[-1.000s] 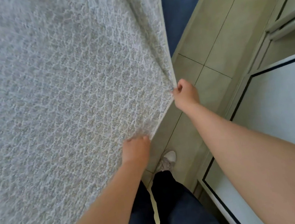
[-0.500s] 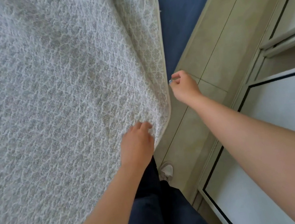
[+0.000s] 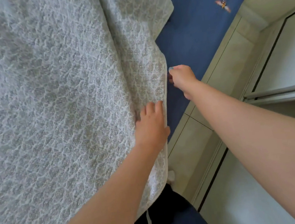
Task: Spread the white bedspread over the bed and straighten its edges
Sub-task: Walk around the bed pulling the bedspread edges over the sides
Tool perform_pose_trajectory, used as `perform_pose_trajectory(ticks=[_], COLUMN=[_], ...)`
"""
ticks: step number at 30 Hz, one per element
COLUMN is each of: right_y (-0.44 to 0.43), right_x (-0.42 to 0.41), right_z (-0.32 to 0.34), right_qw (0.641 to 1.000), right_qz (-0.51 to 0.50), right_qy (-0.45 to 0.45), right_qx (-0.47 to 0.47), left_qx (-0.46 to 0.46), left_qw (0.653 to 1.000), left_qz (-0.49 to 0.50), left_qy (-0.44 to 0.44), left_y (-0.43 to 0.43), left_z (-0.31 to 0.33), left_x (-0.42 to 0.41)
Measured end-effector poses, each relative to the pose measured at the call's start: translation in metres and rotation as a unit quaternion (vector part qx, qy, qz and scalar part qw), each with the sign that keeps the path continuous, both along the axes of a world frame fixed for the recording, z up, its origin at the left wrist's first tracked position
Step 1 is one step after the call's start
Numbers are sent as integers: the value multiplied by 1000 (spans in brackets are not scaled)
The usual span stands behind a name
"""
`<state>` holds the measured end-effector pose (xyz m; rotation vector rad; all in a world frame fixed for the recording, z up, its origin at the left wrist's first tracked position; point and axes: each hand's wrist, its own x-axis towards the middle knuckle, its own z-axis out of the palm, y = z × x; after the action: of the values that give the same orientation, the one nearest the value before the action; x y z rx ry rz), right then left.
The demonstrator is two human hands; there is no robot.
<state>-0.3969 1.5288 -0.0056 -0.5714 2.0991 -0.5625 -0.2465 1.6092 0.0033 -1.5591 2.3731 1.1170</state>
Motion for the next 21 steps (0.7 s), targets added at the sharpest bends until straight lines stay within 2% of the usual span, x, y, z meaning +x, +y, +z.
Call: perform_pose_trajectory(ticks=[3,5,8,11,13,15,18,21], right_y=[-33,-55,-85,-109,-116,-117,-99,-83], right_x=[-4,-5,-9,-14,-17,-34,-68,-98], right_z=[-11,-19,-23,-20,-15,-16,-17,-15], right_qw=[973,944,926,930,935,951,983,980], right_qz=[-134,-172,-165,-85,-31,-28,37,176], right_qy=[-190,-280,-339,-357,-351,-309,-169,-67], right_qx=[-15,-12,14,36,25,-18,-67,-59], left_qx=[27,23,-3,-26,-45,-46,-25,-14], left_qw=[998,997,993,984,975,970,979,983], left_qz=[21,35,80,97,108,127,121,116], left_qy=[-57,-66,-82,-144,-188,-200,-163,-139], left_y=[-10,-10,-10,-14,-18,-26,-39,-53], left_z=[-14,-21,-26,-25,-25,-25,-27,-25], left_x=[-5,-6,-10,-23,-34,-48,-60,-70])
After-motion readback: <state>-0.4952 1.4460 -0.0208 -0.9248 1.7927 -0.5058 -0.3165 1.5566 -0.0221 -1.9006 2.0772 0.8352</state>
